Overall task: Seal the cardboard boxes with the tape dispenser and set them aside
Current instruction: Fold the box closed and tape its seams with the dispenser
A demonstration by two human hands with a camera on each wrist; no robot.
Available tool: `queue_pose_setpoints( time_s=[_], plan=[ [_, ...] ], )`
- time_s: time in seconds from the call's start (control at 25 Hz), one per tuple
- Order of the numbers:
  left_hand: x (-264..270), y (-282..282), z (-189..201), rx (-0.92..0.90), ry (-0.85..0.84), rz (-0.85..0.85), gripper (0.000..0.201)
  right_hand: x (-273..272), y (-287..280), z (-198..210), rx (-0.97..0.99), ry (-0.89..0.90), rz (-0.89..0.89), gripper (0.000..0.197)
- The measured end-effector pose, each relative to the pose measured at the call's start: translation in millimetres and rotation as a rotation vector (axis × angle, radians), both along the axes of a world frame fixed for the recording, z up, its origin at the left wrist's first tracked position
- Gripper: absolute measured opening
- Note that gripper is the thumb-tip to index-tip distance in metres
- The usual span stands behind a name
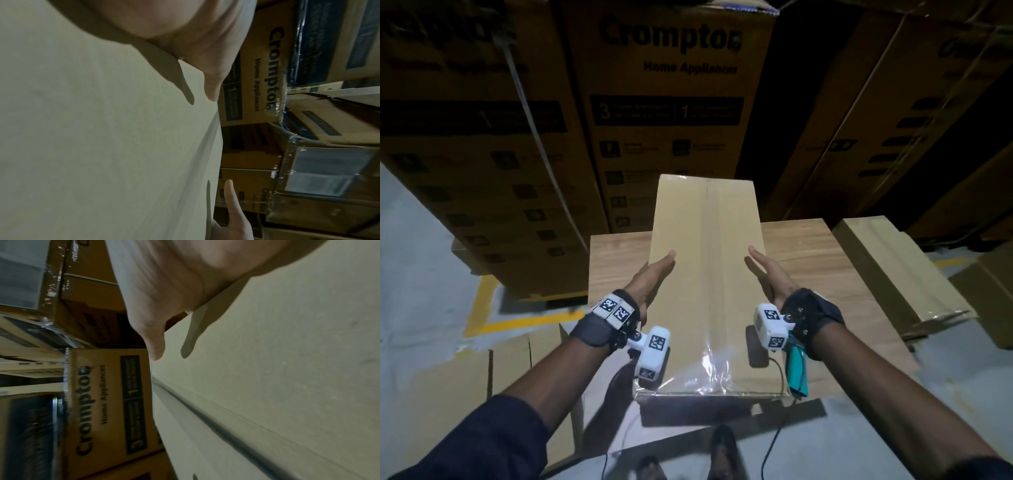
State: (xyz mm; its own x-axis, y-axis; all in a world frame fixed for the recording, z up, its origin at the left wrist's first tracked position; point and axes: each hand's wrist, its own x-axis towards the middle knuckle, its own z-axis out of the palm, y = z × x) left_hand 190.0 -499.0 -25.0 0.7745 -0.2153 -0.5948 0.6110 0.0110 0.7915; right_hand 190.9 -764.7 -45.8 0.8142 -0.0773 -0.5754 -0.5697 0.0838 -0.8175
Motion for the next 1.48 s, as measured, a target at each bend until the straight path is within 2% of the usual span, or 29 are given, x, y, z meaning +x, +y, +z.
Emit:
queue_pose_setpoints(
  time_s=[0.04, 0.16, 0.32, 0.4, 0.56, 0.76, 0.92, 1.08, 1.2, 1.4, 1.48],
  plan=[
    [1, -4, 7, 0.012, -0.021, -0.002, 0.076, -5, 2, 17, 0.001, 0.006, -0.036, 0.086],
    [6, -23, 38, -0.002, -0.079, 0.016, 0.068, -22, -5, 71, 0.017, -0.004, -0.103, 0.044],
    [11, -56, 79, -0.037, -0.132, 0.031, 0.063, -45, -30, 134, 0.015, -0.084, -0.244, 0.011],
    [12, -75, 97, -0.062, -0.155, 0.025, 0.050, -51, -56, 147, 0.043, -0.099, -0.272, 0.014],
    [1, -122, 126, -0.126, -0.199, 0.020, 0.033, -56, -113, 155, 0.155, -0.121, -0.272, 0.048],
    [-25, -239, 132, -0.155, -0.211, 0.050, 0.032, -83, -225, 157, 0.216, -0.164, -0.279, 0.051],
    [-42, -362, 117, -0.166, -0.211, 0.016, 0.047, -113, -340, 148, 0.188, -0.159, -0.320, 0.048],
    [-51, -471, 90, -0.147, -0.168, -0.056, 0.047, -133, -443, 136, 0.104, -0.117, -0.370, 0.030],
    [-50, -546, 70, -0.136, -0.156, -0.088, 0.041, -135, -514, 122, 0.046, -0.130, -0.386, 0.025],
    [-14, -651, 37, -0.120, -0.131, -0.179, 0.047, -121, -619, 96, 0.082, -0.083, -0.430, 0.039],
    [8, -697, 27, -0.086, -0.158, -0.189, 0.041, -105, -662, 89, 0.116, -0.053, -0.450, 0.051]
  ],
)
